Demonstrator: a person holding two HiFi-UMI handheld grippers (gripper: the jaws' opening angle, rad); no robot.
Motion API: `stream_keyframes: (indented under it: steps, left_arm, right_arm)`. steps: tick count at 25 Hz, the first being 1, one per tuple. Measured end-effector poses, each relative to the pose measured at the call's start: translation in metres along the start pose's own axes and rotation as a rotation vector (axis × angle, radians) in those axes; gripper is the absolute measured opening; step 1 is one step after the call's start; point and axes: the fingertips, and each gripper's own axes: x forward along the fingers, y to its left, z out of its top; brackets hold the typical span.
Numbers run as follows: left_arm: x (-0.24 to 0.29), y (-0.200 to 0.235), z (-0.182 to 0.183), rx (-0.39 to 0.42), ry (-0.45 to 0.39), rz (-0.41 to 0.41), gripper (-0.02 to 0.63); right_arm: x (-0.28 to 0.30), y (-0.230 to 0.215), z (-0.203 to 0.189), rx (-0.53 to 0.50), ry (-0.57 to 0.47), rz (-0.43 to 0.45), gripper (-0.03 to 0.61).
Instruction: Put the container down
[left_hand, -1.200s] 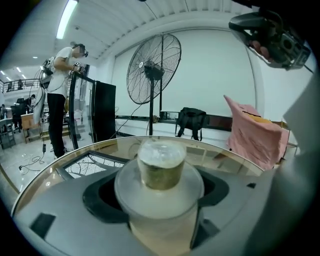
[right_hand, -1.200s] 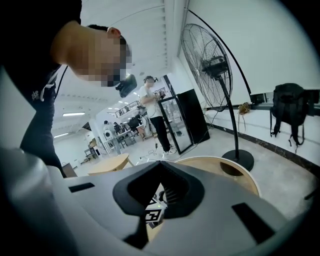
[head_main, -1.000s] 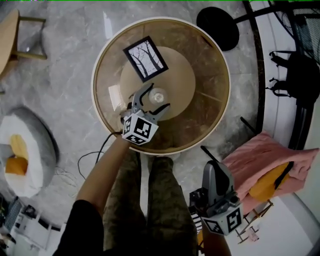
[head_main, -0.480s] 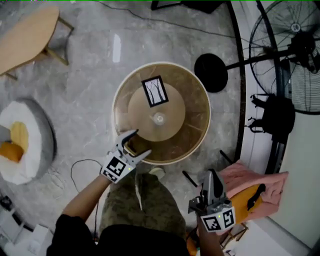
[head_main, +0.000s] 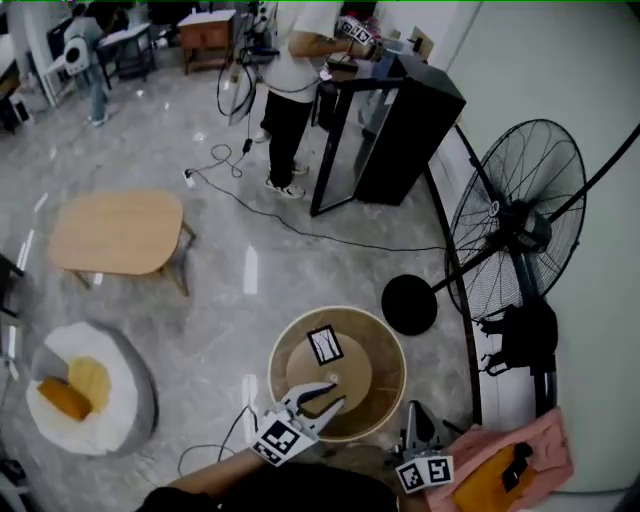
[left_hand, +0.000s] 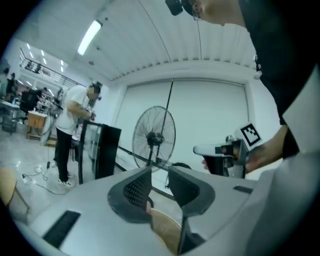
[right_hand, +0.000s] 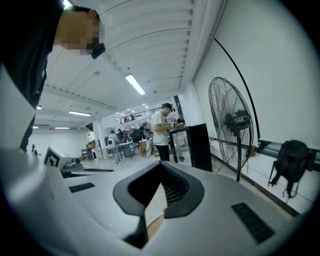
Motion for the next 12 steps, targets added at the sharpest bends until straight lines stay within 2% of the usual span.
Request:
stream_keyframes:
  steps: [2, 6, 9, 12]
  left_arm:
    - [-0.007, 0.010, 0.035, 0.004, -0.065, 0.092, 0.064]
    - [-0.009, 0.033, 0.084, -0.005, -0.108, 0.210, 0.038]
    - [0.008, 0.036, 0.120, 0.064, -0.143, 0.260, 0.035]
    - [0.019, 0.024, 0.133, 0.126, -0.147, 0.286, 0.035]
  right_arm:
    - [0.001, 0.006, 0.019, -0.036, -0.010, 0.022, 0.021]
    - [0.010, -0.008, 0.063, -0.091, -0.077, 0.038, 0.021]
    - [0.022, -0.031, 0.096, -0.157, -0.103, 0.040, 0.023]
    - [0.025, -0.043, 0.112, -0.183, -0.125, 0.044, 0.021]
